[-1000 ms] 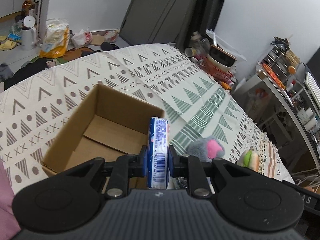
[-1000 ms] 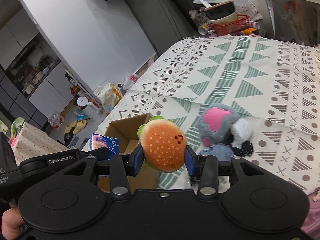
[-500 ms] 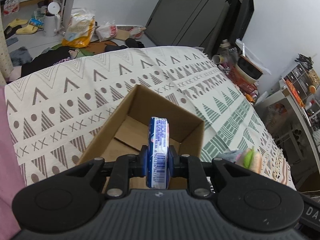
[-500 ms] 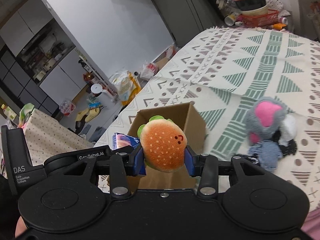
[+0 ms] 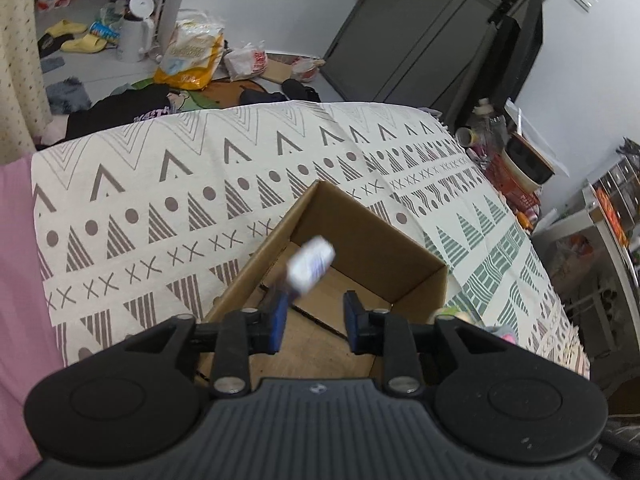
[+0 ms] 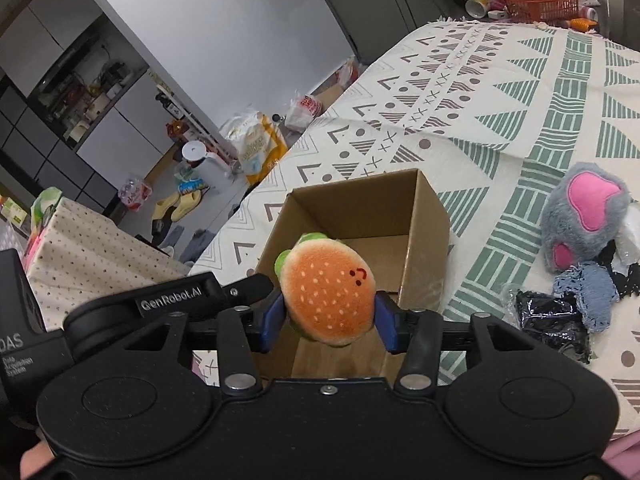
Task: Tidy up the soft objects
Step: 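Open the left tool to drop the tissue pack into the box while the right tool drops the burger plush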
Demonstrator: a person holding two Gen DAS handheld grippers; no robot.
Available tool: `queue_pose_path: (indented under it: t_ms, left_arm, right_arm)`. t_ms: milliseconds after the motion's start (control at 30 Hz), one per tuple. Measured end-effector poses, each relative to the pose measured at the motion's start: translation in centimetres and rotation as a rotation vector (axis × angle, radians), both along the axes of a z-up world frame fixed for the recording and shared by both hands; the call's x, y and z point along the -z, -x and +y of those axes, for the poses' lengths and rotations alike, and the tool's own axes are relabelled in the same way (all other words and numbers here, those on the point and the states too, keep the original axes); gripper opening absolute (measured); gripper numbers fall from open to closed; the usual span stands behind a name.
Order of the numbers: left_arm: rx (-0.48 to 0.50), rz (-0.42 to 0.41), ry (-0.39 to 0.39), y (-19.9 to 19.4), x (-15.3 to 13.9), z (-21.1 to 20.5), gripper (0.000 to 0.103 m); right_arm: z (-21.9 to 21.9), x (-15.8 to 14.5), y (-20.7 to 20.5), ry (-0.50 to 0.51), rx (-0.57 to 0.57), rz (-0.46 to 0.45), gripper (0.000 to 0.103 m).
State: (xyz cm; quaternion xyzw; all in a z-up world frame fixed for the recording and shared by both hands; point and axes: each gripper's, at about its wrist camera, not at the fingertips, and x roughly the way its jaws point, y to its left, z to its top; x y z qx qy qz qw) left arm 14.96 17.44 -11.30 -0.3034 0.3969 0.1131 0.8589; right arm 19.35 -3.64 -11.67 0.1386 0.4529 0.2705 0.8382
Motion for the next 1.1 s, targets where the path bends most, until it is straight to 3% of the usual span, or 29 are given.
queue_pose_path:
  t_ms: [133,200,733,1100]
  left_arm:
    - [-0.001,-0.011,-0.006,-0.2,-0.3,-0.4,0.047]
    - [0.011,-0.013,-0.023,-0.4,-0.5,-1.0,0.053]
    - [0.111,-0.03,-0.124,-0.8,-1.9,-6.8,0.066]
    - [0.18,-0.057,-0.199,-0.9,-3.2,-11.5,0.069]
  right_arm:
    - [-0.7,-0.1,-0.1,-0.005,0.005,0.006,0.066]
    - [-1.7,-0.4,-0.2,0.0,0.026,-0.002,0.068]
    - [-12.1,-1.9,0.3,0.043,0.172,-0.055,0.086]
    - [-18.8,-2.1,0.3,0.034,0.241,-0.066,0.089]
